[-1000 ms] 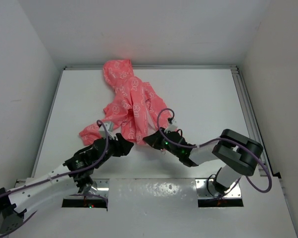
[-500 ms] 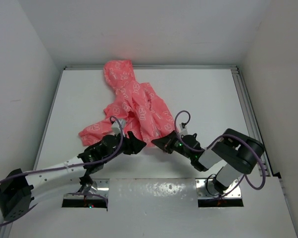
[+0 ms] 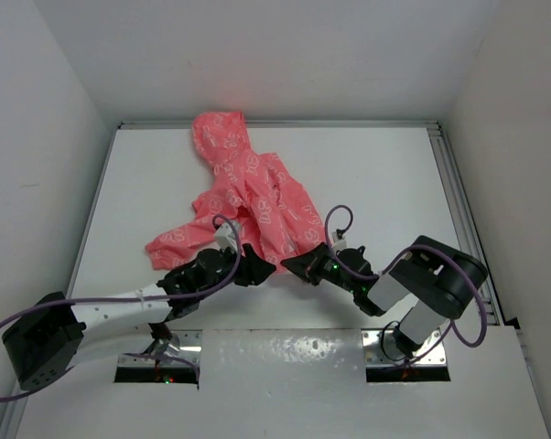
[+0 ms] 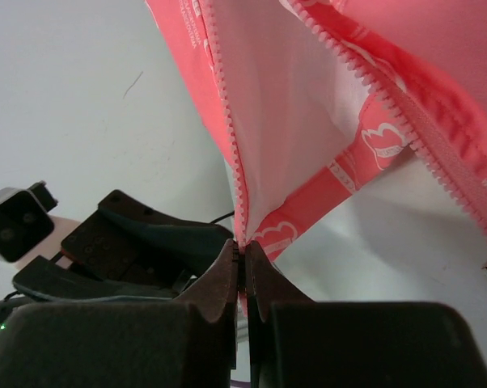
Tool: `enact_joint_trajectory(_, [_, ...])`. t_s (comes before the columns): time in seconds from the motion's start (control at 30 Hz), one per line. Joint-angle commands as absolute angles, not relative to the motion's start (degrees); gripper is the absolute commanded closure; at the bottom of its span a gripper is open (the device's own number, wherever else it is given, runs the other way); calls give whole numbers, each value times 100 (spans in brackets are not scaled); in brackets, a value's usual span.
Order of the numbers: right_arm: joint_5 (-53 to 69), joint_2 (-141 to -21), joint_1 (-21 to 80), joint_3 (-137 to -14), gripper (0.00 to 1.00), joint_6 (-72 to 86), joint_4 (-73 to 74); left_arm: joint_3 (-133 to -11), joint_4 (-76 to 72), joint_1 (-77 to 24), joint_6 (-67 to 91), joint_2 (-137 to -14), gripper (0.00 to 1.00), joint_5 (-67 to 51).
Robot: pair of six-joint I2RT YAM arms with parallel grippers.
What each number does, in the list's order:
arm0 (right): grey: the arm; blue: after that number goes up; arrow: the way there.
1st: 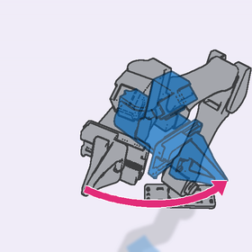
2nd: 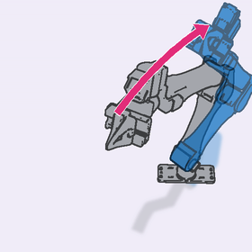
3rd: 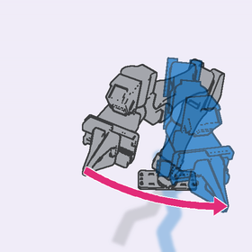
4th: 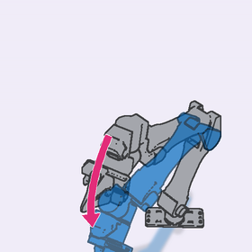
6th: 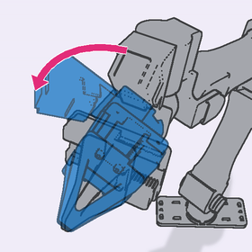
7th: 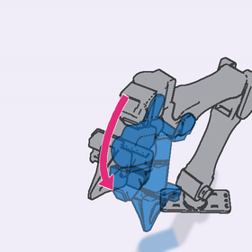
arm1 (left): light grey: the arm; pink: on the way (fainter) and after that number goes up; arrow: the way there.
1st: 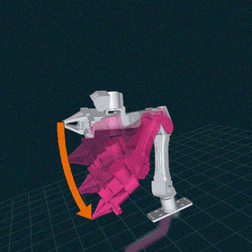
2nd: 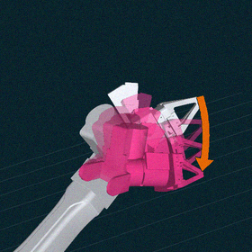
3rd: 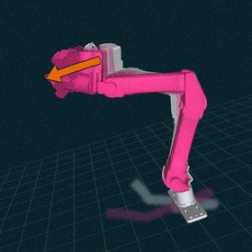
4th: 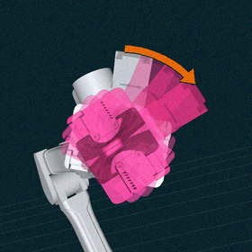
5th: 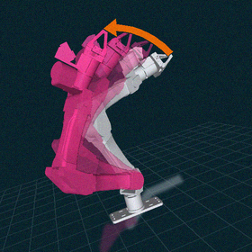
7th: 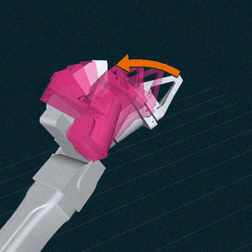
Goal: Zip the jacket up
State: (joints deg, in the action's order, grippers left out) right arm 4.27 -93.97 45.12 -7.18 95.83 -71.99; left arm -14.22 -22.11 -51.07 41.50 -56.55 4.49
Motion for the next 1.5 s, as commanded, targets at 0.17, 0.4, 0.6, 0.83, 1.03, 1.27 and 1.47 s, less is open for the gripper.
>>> enact_joint_trajectory(0.17, [483,-9097,4491,-800,100,9703,-9633,-1468,-2917,-5036,4218,-6073,50,291])
enact_joint_trajectory(0.4, [475,-9070,4491,-782,100,9738,-9633,-1371,-3559,-5001,4289,-6301,50,35])
enact_joint_trajectory(0.6, [466,-9053,4491,-782,100,9747,-9642,-1389,-3797,-5001,4333,-6600,52,-167])
enact_joint_trajectory(0.83, [501,-9000,4482,-791,100,9747,-9633,-1389,-3981,-5001,4351,-6750,61,-62])
enact_joint_trajectory(1.03, [510,-9070,4482,-800,100,9791,-9642,-1397,-4183,-4992,4342,-6855,71,-26])
enact_joint_trajectory(1.27, [510,-9088,4482,-782,100,9800,-9642,-1433,-4377,-4992,4377,-7022,85,-26])
enact_joint_trajectory(1.47, [501,-9132,4482,-765,100,9817,-9642,-1407,-4403,-4992,4395,-7014,100,-26])
